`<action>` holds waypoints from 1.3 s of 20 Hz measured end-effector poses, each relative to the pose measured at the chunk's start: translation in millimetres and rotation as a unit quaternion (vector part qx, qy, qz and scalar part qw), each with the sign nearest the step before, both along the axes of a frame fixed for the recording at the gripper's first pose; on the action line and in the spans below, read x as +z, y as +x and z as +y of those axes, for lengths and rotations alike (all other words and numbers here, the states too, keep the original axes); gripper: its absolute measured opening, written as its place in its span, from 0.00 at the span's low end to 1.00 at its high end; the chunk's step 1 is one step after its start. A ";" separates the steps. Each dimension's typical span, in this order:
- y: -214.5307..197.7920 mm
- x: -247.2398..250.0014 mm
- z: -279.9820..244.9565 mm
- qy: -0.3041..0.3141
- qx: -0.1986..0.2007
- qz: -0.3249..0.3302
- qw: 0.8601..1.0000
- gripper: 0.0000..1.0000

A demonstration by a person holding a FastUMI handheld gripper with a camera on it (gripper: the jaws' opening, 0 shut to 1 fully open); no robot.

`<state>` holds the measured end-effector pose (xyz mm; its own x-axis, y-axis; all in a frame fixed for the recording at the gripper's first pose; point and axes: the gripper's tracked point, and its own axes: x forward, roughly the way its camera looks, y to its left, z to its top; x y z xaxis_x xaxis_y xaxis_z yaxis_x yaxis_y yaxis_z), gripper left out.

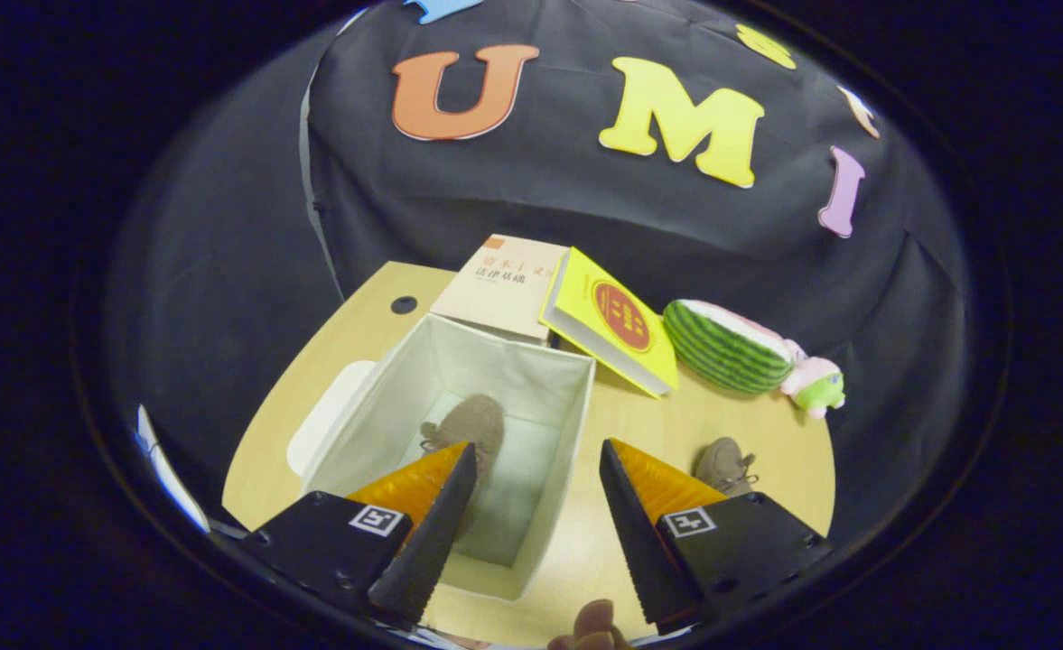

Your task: Open the storage box then place both shoes into the box .Put the left shoe in first, then the right shoe, with the right side of both shoes facing outward in a uniform manner.

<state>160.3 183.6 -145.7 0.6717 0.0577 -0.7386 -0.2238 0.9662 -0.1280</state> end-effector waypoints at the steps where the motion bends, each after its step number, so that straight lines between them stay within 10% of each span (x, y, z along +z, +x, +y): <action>1: 0.6 4.4 -13.1 -0.002 -0.004 -0.003 1.000 0.92; 26: -11.9 -147.9 -311.4 -0.051 -0.119 0.182 0.975 0.98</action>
